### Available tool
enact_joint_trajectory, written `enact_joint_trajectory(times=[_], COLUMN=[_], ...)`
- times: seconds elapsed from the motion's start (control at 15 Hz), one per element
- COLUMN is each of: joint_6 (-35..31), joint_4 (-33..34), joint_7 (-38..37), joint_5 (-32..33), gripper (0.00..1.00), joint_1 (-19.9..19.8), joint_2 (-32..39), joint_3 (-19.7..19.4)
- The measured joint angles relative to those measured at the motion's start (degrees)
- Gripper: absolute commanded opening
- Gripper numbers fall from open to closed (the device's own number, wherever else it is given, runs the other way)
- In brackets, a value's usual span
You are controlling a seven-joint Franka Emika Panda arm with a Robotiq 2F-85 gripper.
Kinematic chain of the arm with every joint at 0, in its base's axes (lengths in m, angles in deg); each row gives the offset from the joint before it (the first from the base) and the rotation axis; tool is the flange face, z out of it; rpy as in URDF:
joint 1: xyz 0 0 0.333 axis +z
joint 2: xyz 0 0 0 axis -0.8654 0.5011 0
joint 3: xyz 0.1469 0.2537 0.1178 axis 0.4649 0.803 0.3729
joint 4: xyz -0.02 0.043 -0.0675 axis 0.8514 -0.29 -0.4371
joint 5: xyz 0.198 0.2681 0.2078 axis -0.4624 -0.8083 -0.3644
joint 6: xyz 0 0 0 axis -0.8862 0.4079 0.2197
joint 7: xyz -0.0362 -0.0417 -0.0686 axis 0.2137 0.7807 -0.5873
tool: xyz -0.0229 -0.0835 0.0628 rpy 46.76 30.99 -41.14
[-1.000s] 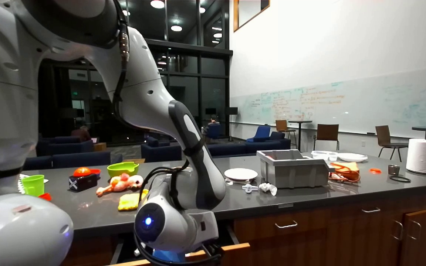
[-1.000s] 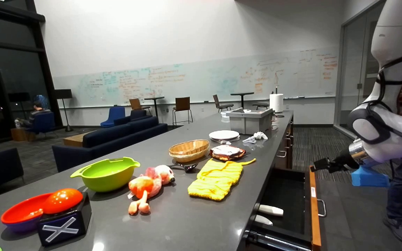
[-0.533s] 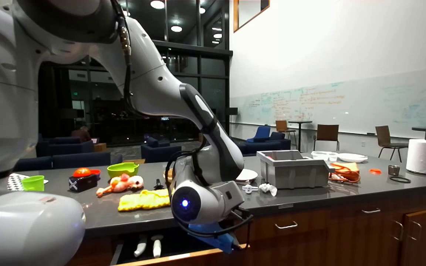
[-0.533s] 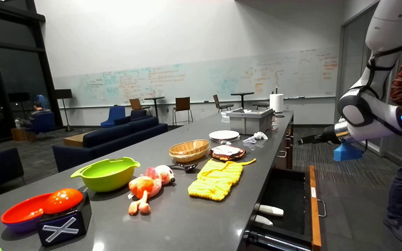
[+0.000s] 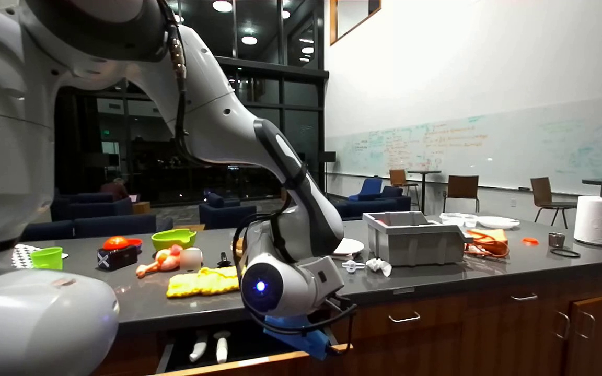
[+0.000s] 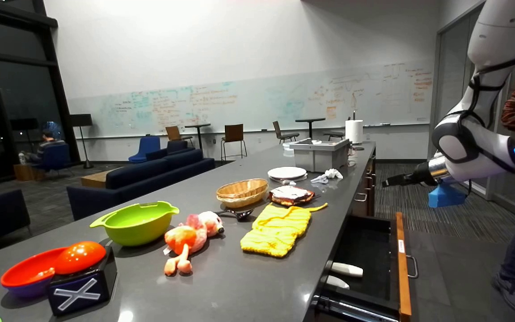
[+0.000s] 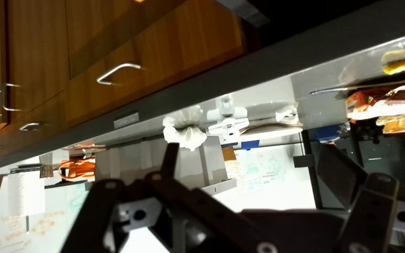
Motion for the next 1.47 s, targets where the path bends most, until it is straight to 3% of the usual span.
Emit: enact_joint_trajectory(times=[0.33,0.6,1.2,1.47], joint_6=[-12.56,-21.08,-24.54,-24.54], joint_4=[1.86,4.13,6.41,7.39], joint_7=[-1.06,-1.77,-11.10,-13.76], joint_5=[10.05,18.09,38.79,44.61], gripper=[1.00,1.00,1.00,1.00], joint_1=[-12.78,-17.19,-12.60,-10.36], joint_2=[-0.73,-3.86,-6.19,-6.12], joint_3=[15.03,22.41,27.73,29.85])
